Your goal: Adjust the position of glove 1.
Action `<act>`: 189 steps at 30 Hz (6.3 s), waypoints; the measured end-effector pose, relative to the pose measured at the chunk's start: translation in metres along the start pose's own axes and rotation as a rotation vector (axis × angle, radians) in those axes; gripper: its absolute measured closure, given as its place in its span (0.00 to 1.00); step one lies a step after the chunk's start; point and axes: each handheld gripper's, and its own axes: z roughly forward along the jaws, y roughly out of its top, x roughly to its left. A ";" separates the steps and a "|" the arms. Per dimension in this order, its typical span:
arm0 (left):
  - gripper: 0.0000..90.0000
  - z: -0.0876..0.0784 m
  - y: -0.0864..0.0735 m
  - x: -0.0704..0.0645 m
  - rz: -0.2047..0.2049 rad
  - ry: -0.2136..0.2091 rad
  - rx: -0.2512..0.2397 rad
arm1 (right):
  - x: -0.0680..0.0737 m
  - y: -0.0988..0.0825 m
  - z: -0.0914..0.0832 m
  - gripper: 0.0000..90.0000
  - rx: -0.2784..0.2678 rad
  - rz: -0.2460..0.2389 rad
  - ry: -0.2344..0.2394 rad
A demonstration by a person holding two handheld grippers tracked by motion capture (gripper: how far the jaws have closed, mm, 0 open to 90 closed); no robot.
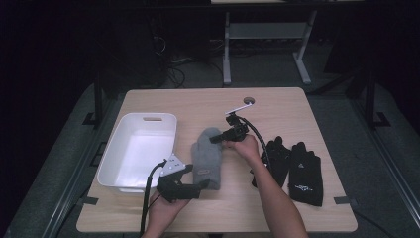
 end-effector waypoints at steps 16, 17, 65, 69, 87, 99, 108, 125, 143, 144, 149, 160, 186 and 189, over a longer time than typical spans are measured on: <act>0.23 0.009 0.011 0.001 -0.067 -0.052 0.030 | 0.016 -0.021 -0.076 0.85 -0.060 -0.138 -0.068; 0.23 0.013 0.014 0.003 -0.080 -0.049 0.052 | 0.014 -0.023 -0.079 0.85 -0.066 -0.135 -0.072; 0.59 0.059 0.007 0.038 -0.333 -0.205 0.328 | 0.001 -0.047 -0.075 0.84 -0.075 -0.163 -0.104; 0.60 0.058 0.007 0.038 -0.340 -0.208 0.323 | 0.002 -0.047 -0.075 0.84 -0.076 -0.162 -0.108; 0.67 0.050 0.014 0.034 -0.329 -0.230 0.287 | 0.017 -0.041 -0.089 0.84 -0.102 -0.168 -0.112; 0.28 0.050 0.020 0.042 -0.441 -0.259 0.266 | 0.000 -0.045 -0.081 0.84 -0.061 -0.127 -0.128; 0.34 0.069 0.017 0.033 -0.462 -0.180 0.334 | -0.004 -0.047 -0.078 0.84 -0.051 -0.124 -0.137; 0.56 0.081 0.008 0.030 -0.474 -0.329 0.354 | 0.002 -0.048 -0.082 0.84 -0.069 -0.139 -0.117; 0.56 0.033 0.047 0.027 -0.363 -0.289 0.269 | 0.050 -0.019 -0.117 0.85 -0.160 -0.190 -0.109; 0.56 0.033 0.047 0.027 -0.363 -0.289 0.269 | 0.052 -0.017 -0.119 0.85 -0.168 -0.194 -0.107; 0.56 0.020 0.057 0.029 -0.343 -0.279 0.242 | 0.065 -0.007 -0.125 0.85 -0.193 -0.206 -0.102; 0.56 -0.006 0.070 0.039 -0.330 -0.266 0.205 | 0.091 0.014 -0.130 0.85 -0.200 -0.244 -0.098; 0.55 -0.063 0.086 0.071 -0.326 -0.218 0.135 | 0.146 0.069 -0.116 0.85 -0.205 -0.304 -0.072; 0.55 -0.071 0.087 0.076 -0.324 -0.209 0.133 | 0.152 0.076 -0.112 0.85 -0.208 -0.314 -0.069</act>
